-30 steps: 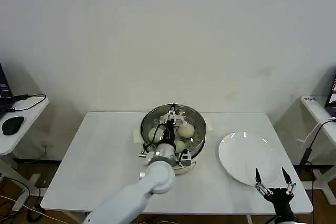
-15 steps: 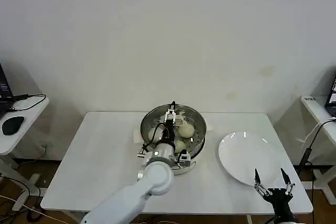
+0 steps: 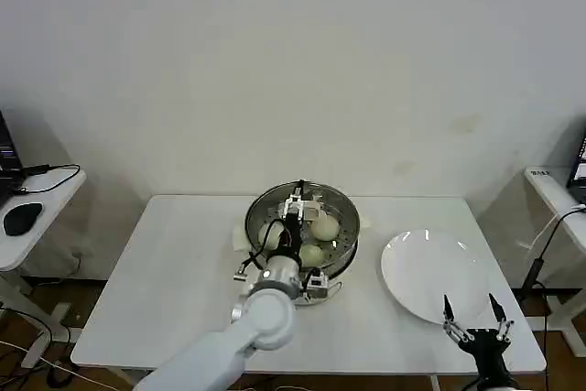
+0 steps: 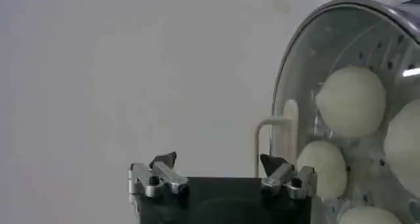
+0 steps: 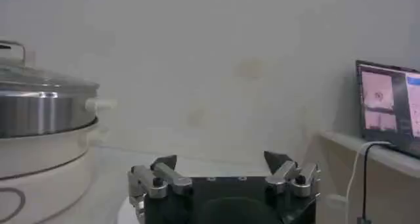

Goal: Take steamed baozi put them in steamer then cover it.

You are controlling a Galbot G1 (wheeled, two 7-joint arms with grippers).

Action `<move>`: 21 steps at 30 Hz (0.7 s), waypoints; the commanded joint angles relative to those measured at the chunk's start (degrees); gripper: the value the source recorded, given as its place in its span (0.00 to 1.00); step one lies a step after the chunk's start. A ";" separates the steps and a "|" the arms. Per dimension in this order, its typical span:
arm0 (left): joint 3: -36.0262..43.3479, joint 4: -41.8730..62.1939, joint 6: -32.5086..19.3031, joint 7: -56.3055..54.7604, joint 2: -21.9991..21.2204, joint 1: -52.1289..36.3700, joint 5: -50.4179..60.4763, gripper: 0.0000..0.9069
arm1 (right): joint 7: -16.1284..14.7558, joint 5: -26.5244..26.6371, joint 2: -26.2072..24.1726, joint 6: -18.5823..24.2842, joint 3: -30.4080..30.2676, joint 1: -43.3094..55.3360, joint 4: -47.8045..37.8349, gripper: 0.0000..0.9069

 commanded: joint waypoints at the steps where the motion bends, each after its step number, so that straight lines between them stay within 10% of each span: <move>1: -0.46 -3.54 -0.08 -0.03 1.94 0.83 -0.54 1.00 | -0.02 -0.12 0.09 -0.01 -0.11 -0.01 -0.02 1.00; 14: -4.84 -13.97 -3.14 -1.30 5.58 9.91 -4.74 1.00 | -0.07 -0.28 -0.10 0.06 -0.22 -0.08 -0.44 1.00; 21: -21.87 -22.53 -13.14 -11.75 4.13 29.55 -17.36 1.00 | -0.05 0.11 -0.87 0.16 -0.50 -0.32 -0.60 1.00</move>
